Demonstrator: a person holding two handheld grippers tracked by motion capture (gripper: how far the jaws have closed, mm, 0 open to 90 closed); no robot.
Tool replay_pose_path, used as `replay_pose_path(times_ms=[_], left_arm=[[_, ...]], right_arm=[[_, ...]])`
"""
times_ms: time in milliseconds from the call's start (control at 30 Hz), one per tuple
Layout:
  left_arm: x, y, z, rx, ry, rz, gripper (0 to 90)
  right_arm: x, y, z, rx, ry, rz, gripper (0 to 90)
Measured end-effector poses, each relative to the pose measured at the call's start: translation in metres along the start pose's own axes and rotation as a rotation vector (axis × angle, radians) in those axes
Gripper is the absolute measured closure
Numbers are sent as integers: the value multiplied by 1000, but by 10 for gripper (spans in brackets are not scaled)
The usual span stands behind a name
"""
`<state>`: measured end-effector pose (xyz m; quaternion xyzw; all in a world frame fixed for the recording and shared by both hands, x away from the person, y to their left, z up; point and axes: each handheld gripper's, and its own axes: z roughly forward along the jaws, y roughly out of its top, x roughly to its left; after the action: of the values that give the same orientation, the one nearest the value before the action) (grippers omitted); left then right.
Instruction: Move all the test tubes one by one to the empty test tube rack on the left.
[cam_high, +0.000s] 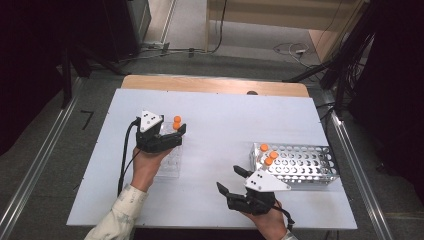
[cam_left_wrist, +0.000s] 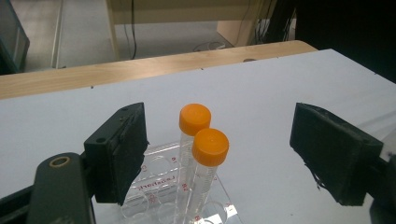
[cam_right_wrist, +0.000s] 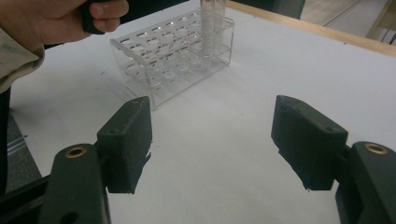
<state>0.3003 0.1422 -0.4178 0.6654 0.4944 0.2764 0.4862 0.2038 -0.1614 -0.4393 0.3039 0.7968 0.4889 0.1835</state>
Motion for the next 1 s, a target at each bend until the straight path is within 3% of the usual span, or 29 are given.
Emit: replay_pose_path(times_ms=[100, 300, 700, 1000], left_arm=[[-1, 0, -2, 3, -5, 7, 192], [-1, -1, -6, 6, -24, 4, 176], [5, -4, -12, -3, -15, -19, 146], [6, -4, -13, 0, -13, -19, 146]], right_arm=[[-3, 1, -10, -27, -14, -6, 285], [-18, -3, -29, -49, -67, 28, 284], [-32, -15, -58, -80, -149, 53, 282], [-52, -30, -55, -92, -239, 105, 287]])
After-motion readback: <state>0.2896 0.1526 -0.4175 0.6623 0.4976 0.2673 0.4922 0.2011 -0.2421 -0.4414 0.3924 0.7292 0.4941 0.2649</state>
